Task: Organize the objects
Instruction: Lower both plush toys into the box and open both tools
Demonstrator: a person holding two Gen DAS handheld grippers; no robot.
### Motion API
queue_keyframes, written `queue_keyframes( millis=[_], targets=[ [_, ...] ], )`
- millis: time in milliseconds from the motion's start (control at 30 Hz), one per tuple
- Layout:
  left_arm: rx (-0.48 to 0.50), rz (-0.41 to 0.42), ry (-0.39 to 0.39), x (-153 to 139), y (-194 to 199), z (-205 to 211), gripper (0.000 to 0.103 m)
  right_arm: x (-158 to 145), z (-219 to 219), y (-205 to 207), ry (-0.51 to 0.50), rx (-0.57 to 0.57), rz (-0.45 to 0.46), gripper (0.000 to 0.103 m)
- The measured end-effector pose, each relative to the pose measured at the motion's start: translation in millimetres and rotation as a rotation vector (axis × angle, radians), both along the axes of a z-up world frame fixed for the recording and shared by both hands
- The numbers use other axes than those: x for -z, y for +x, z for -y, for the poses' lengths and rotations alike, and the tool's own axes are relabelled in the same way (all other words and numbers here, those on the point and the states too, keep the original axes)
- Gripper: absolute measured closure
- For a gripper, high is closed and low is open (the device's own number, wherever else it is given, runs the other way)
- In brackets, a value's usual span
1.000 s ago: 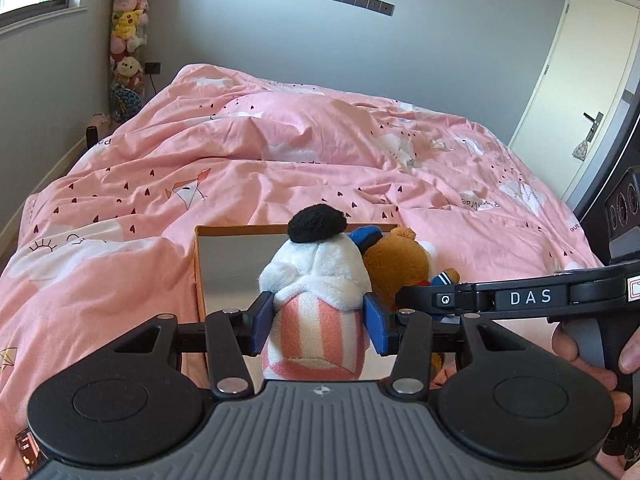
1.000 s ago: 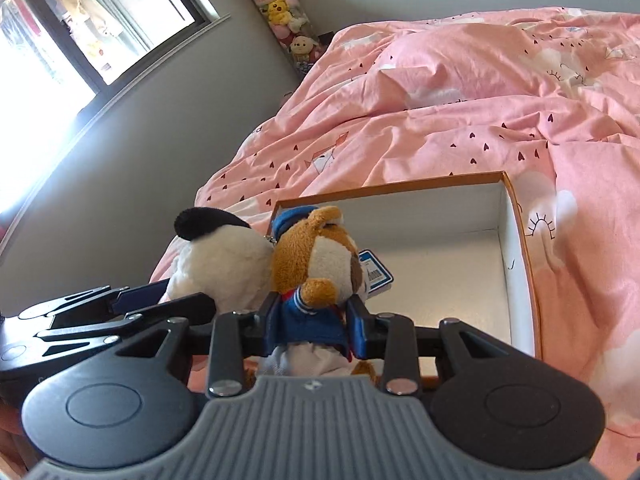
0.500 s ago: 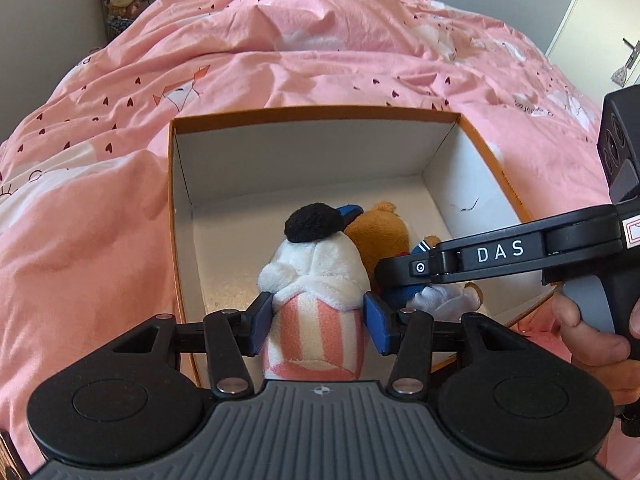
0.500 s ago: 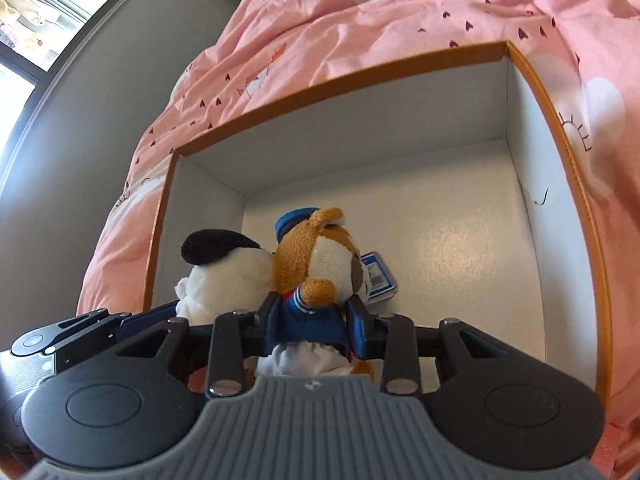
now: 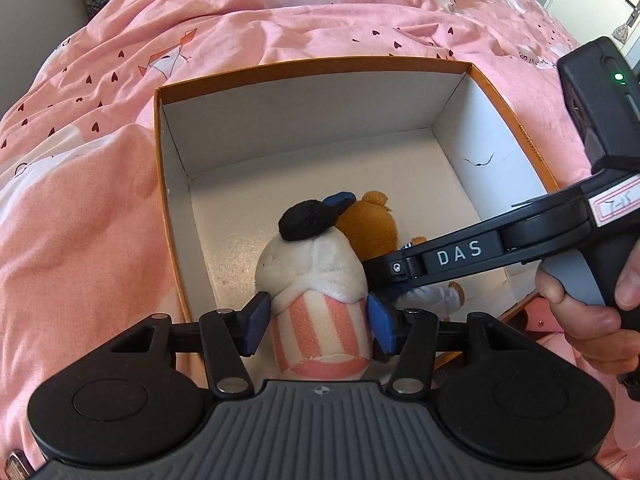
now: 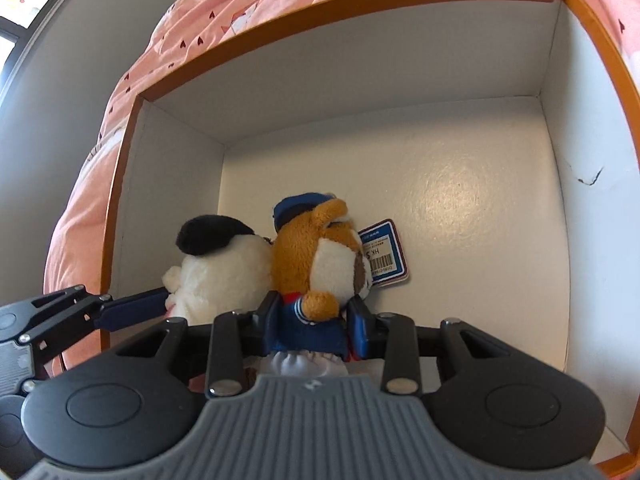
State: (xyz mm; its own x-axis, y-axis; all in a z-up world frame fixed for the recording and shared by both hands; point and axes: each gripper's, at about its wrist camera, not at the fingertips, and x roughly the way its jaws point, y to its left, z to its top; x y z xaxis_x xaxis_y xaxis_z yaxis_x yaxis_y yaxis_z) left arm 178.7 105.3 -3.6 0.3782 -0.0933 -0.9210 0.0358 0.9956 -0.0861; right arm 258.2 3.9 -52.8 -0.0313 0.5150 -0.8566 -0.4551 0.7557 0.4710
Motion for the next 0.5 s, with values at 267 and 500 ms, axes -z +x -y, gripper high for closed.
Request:
queue_keyframes(
  millis=[267, 500],
  targets=[
    [0.101, 0.006, 0.069, -10, -3, 7, 0.058, 6, -13, -2, -0.047, -0.043, 0.0, 0.064],
    [0.108, -0.043, 0.094, 1, 0, 11, 0.063, 3, -17, -8, -0.054, -0.067, 0.021, 0.062]
  ],
)
